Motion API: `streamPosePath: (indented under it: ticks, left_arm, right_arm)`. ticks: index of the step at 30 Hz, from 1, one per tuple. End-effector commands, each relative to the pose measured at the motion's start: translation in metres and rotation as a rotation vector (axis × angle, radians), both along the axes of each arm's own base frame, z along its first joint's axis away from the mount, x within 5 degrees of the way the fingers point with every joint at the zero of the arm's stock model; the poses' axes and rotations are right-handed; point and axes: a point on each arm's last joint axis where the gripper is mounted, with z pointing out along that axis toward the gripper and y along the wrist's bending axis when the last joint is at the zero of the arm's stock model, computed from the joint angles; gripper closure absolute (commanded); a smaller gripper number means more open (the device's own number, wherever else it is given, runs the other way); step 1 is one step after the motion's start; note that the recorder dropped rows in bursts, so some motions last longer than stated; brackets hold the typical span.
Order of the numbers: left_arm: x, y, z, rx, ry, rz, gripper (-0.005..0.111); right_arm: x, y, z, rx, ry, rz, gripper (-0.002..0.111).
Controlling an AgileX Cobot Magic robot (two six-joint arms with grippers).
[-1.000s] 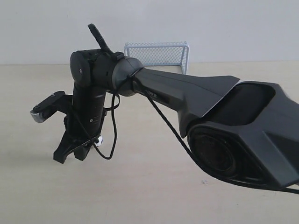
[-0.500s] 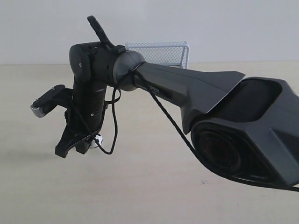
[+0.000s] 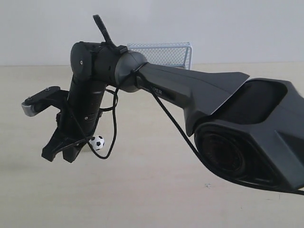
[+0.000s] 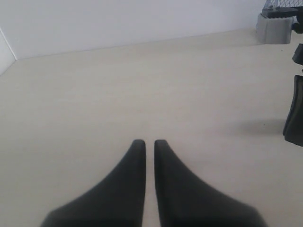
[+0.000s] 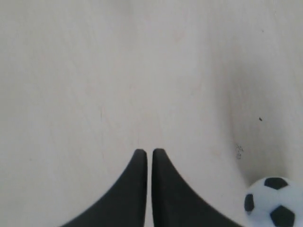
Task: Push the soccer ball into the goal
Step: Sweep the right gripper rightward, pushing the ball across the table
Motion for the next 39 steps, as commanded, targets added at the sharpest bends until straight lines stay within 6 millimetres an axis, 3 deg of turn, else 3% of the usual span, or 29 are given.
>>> streamPosePath:
  ticks: [1,3,5,7,11,15,24,39]
  left_arm:
    - [0.000,-0.001,0.001,-0.009,-0.003,-0.006,0.100]
    - [0.000,-0.001,0.001,-0.009,-0.003,-0.006,0.100]
    - [0.000,-0.001,0.001,-0.009,-0.003,-0.006,0.100]
    - [0.000,-0.001,0.001,-0.009,-0.003,-0.006,0.100]
    - [0.000,-0.001,0.001,-0.009,-0.003,-0.006,0.100]
    - [0.000,-0.001,0.001,-0.009,-0.003,-0.006,0.100]
    - [0.000,-0.001,0.001,-0.009,-0.003,-0.006,0.100]
    - [0.000,-0.001,0.001,-0.009,-0.003,-0.006,0.100]
  right_arm:
    - [0.006,-0.006,0.006,-0.044,-0.078,0.019,0.108]
    - [0.020,-0.019,0.002,-0.187,-0.226,0.004,0.108]
    - [0.048,-0.041,0.005,-0.373,-0.448,-0.237,0.108]
    - [0.054,-0.048,0.009,-0.423,-0.492,-0.288,0.108]
    - [0.027,-0.028,0.027,-0.177,-0.270,-0.056,0.108]
    - [0.008,-0.012,0.039,-0.001,-0.127,0.012,0.108]
    - [0.005,-0.013,0.054,0.000,-0.174,0.023,0.108]
    - [-0.007,-0.035,0.143,0.081,-0.332,-0.017,0.108]
